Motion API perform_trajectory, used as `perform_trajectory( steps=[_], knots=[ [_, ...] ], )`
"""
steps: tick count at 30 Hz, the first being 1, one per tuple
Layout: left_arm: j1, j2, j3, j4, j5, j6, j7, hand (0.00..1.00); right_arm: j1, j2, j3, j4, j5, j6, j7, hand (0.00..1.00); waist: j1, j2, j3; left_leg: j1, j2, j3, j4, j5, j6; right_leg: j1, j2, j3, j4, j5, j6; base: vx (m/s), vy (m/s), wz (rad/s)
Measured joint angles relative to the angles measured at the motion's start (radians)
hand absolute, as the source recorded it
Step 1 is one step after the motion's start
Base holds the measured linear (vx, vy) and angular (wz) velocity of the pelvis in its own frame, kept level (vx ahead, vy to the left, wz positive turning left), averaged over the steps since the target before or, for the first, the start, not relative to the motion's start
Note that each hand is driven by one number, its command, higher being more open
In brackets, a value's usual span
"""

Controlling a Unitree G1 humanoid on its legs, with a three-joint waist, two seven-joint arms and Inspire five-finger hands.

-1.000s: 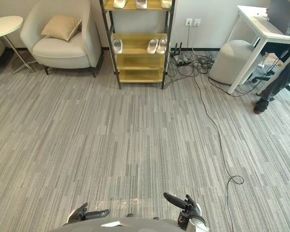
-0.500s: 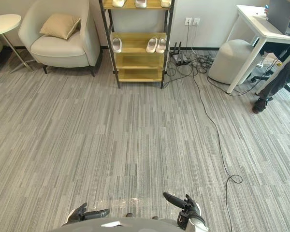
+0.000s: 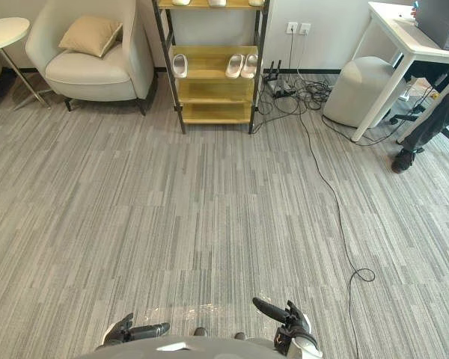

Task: Organize the slippers on the shoe rack

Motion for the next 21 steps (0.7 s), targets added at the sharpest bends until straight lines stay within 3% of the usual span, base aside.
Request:
perform_trajectory(
  steps=[2, 3, 4, 5, 7, 8, 11, 13, 14, 15, 17, 18, 20, 21],
  knots=[
    [-0.003, -0.002, 0.001, -0.009, -0.011, -0.006, 0.002, 1.0, -0.002, -0.004, 0.005, -0.005, 0.001, 0.0, 0.0, 1.0, 0.002, 0.006, 0.014, -0.049, 0.017, 0.016, 0.127, -0.055, -0.023, 0.004, 0.007, 0.002, 0.011, -0.014, -0.021, -0.03, -0.015, -0.11],
    [-0.009, -0.006, 0.004, -0.026, -0.015, -0.006, 0.004, 1.0, -0.003, -0.009, 0.013, -0.009, 0.002, -0.001, 0.0, 1.0, 0.004, 0.012, 0.025, -0.111, 0.038, 0.044, 0.279, -0.085, -0.051, 0.007, 0.01, 0.009, 0.024, -0.037, -0.04, -0.03, -0.013, -0.14],
    [-0.01, -0.009, 0.015, -0.037, -0.016, -0.009, 0.003, 1.0, -0.004, -0.011, 0.014, -0.01, 0.002, -0.001, -0.001, 1.0, 0.007, 0.014, 0.031, -0.147, 0.049, 0.063, 0.366, -0.086, -0.052, 0.009, 0.011, 0.015, 0.032, -0.044, -0.048, 0.01, 0.005, -0.29],
    [-0.013, -0.027, 0.04, -0.059, -0.03, -0.023, 0.003, 1.0, -0.002, -0.016, 0.015, -0.023, 0.007, -0.002, -0.001, 1.0, 0.021, 0.027, 0.051, -0.221, 0.086, 0.097, 0.555, -0.077, -0.06, 0.028, 0.015, 0.037, 0.051, -0.059, -0.061, 0.07, 0.024, -0.4],
    [-0.018, -0.041, 0.053, -0.071, -0.044, -0.033, 0.006, 1.0, -0.001, -0.028, 0.015, -0.026, 0.026, -0.001, -0.006, 1.0, 0.027, 0.046, 0.064, -0.287, 0.126, 0.118, 0.696, -0.13, -0.027, 0.045, 0.013, 0.06, 0.069, -0.087, -0.076, 0.11, 0.046, -0.36],
    [-0.018, -0.044, 0.058, -0.072, -0.045, -0.037, 0.006, 1.0, -0.002, -0.03, 0.015, -0.027, 0.03, -0.001, -0.006, 1.0, 0.027, 0.049, 0.067, -0.304, 0.133, 0.116, 0.709, -0.141, -0.029, 0.051, 0.01, 0.064, 0.071, -0.093, -0.076, 0.16, 0.091, -0.3],
    [-0.029, -0.043, 0.059, -0.087, -0.064, -0.049, 0.004, 1.0, -0.004, -0.04, 0.035, -0.026, 0.037, 0.0, -0.011, 1.0, 0.033, 0.047, 0.076, -0.387, 0.128, 0.116, 0.519, -0.131, -0.042, 0.058, -0.065, 0.096, 0.087, -0.144, -0.033, 0.29, 0.177, -0.3],
    [-0.03, -0.046, 0.058, -0.087, -0.064, -0.048, 0.004, 1.0, -0.005, -0.042, 0.042, -0.026, 0.036, 0.001, -0.011, 1.0, 0.035, 0.053, 0.074, -0.386, 0.109, 0.11, 0.268, -0.029, -0.054, 0.074, -0.106, 0.104, 0.089, -0.186, 0.007, 0.37, 0.23, -0.19],
    [-0.03, -0.049, 0.057, -0.086, -0.064, -0.048, 0.005, 1.0, -0.006, -0.047, 0.044, -0.026, 0.036, 0.001, -0.011, 1.0, 0.043, 0.058, 0.073, -0.371, 0.11, 0.115, 0.191, 0.1, -0.058, 0.08, -0.118, 0.111, 0.09, -0.206, 0.03, 0.45, 0.277, -0.18],
    [-0.037, -0.044, 0.059, -0.085, -0.064, -0.045, 0.004, 1.0, -0.017, -0.044, 0.044, -0.022, 0.037, 0.002, -0.014, 1.0, 0.051, 0.051, 0.075, -0.365, 0.089, 0.127, 0.195, 0.12, 0.015, 0.087, -0.136, 0.113, 0.094, -0.21, 0.039, 0.45, 0.254, -0.07],
    [-0.055, -0.031, 0.06, -0.083, -0.063, -0.045, 0.006, 1.0, -0.032, -0.029, 0.063, -0.027, 0.036, 0.002, -0.009, 1.0, 0.057, 0.028, 0.072, -0.402, 0.074, 0.128, 0.277, 0.044, 0.036, 0.067, -0.15, 0.115, 0.141, -0.196, 0.036, 0.51, 0.245, 0.02],
    [-0.063, -0.028, 0.062, -0.074, -0.064, -0.037, 0.005, 1.0, -0.05, -0.014, 0.071, -0.027, 0.036, 0.001, -0.005, 1.0, 0.072, 0.019, 0.073, -0.38, 0.073, 0.139, 0.353, -0.029, 0.065, 0.049, -0.16, 0.137, 0.263, -0.195, 0.046, 0.59, 0.252, -0.11],
    [-0.062, -0.028, 0.058, -0.067, -0.064, -0.036, 0.006, 1.0, -0.061, -0.003, 0.072, -0.029, 0.035, -0.001, 0.0, 1.0, 0.076, 0.015, 0.071, -0.326, 0.066, 0.143, 0.347, -0.063, 0.075, 0.007, -0.164, 0.16, 0.429, -0.173, 0.087, 0.51, 0.208, -0.1],
    [-0.056, -0.025, 0.053, -0.066, -0.064, -0.029, 0.006, 1.0, -0.062, 0.009, 0.077, -0.045, 0.035, -0.006, 0.006, 1.0, 0.074, 0.011, 0.069, -0.254, 0.056, 0.144, 0.324, -0.096, 0.08, -0.076, -0.164, 0.197, 0.675, -0.108, 0.217, 0.4, 0.158, -0.03]
  ],
)
